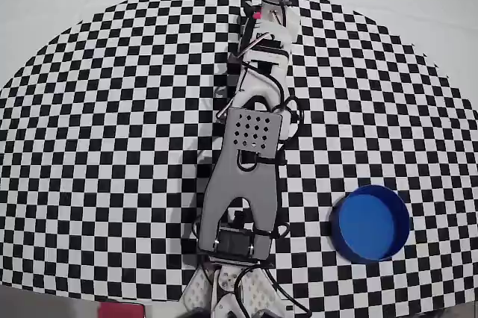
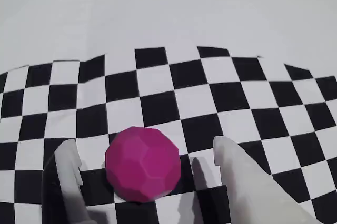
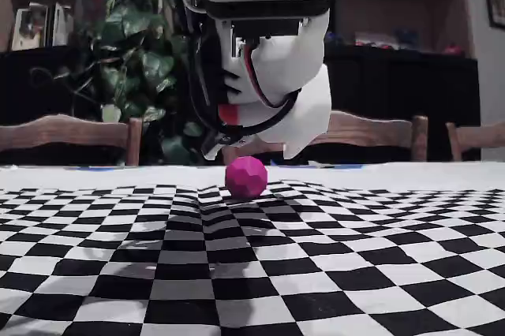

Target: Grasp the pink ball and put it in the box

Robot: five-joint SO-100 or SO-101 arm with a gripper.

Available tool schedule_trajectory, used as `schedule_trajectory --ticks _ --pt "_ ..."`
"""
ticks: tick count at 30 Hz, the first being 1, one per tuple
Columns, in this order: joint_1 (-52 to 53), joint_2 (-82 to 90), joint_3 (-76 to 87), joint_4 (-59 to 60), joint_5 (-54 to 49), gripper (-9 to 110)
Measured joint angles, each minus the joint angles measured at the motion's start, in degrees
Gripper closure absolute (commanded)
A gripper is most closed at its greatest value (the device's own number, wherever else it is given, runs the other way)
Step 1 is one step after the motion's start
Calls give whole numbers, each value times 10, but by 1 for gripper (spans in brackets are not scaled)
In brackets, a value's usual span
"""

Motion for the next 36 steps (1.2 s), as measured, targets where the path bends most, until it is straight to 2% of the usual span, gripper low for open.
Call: schedule_trajectory --ticks 36 --pt "0 -90 -127 27 0 72"
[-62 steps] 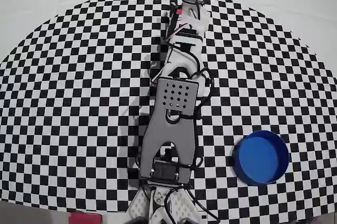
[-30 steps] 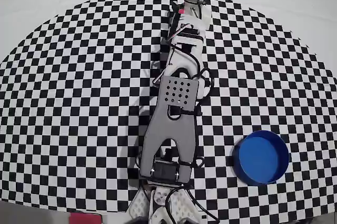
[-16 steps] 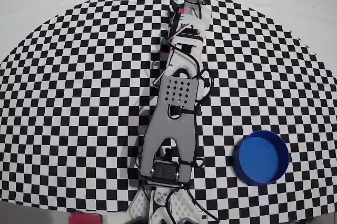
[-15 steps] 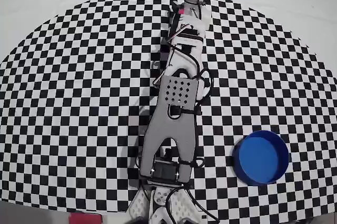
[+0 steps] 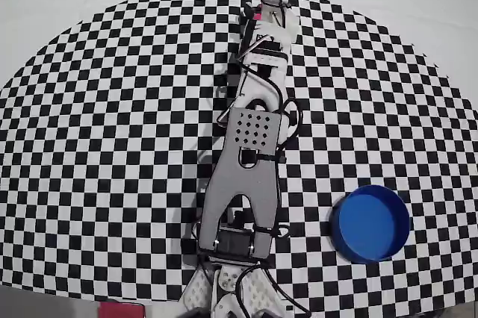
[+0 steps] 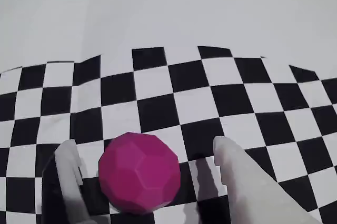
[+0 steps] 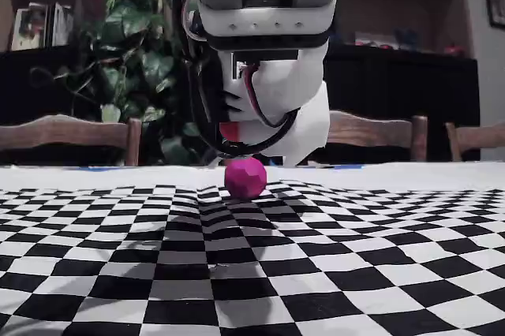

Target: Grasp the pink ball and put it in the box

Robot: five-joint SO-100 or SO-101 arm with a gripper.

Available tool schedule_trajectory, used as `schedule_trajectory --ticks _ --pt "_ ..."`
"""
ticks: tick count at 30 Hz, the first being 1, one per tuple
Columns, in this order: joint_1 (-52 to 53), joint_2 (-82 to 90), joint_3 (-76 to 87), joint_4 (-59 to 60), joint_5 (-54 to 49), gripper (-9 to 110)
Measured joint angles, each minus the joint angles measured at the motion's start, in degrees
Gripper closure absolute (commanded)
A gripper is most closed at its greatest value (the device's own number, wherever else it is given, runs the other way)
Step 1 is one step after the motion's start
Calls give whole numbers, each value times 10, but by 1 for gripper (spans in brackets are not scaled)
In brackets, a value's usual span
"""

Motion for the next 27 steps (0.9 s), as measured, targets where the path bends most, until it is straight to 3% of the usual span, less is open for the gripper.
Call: schedule_trajectory --ticks 27 --pt "-2 -54 -83 15 0 72"
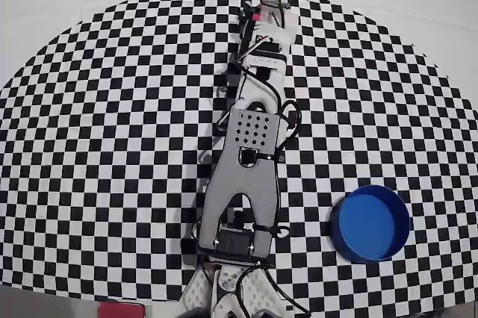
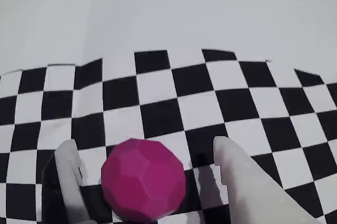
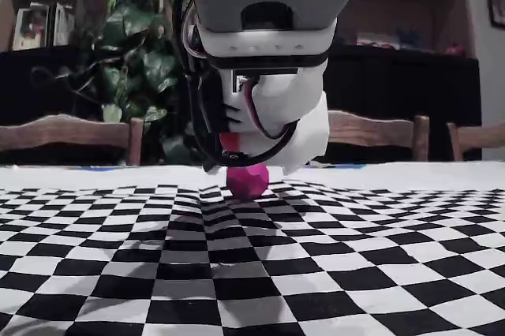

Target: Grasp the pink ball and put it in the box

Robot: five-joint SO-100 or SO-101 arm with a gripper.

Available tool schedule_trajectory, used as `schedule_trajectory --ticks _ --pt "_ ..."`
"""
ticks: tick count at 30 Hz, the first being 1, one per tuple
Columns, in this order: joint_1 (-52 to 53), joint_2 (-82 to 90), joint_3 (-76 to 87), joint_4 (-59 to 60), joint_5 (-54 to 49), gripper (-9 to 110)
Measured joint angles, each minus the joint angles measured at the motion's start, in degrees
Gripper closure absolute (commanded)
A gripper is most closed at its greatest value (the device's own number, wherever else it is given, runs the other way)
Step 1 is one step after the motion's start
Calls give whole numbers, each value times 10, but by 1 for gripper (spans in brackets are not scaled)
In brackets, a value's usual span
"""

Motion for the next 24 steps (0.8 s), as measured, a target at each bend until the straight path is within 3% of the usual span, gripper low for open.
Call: schedule_trajectory --ticks 24 --pt "0 -55 -75 2 0 72"
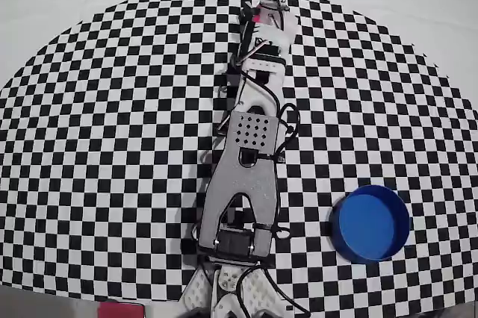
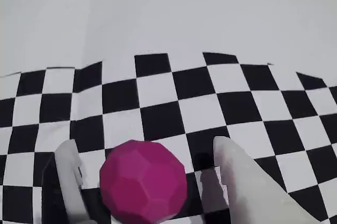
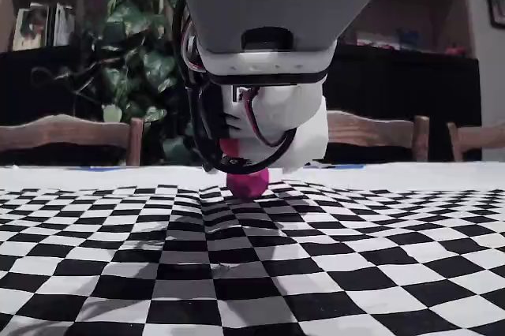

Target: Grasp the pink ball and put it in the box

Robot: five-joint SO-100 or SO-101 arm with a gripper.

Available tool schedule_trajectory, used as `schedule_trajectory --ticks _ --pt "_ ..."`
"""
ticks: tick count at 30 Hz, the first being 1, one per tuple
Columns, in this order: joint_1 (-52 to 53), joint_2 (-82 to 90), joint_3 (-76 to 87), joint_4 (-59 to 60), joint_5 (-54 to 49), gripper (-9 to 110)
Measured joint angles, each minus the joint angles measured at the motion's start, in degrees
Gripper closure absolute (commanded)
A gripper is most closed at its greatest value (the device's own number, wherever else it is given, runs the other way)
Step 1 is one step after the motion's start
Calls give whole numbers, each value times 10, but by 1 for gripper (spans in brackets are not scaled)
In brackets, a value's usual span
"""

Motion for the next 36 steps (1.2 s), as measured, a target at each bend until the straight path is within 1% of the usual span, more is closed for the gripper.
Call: schedule_trajectory --ticks 15,36 --pt "-7 -28 -47 0 0 72" --pt "-6 -49 -67 4 0 72"
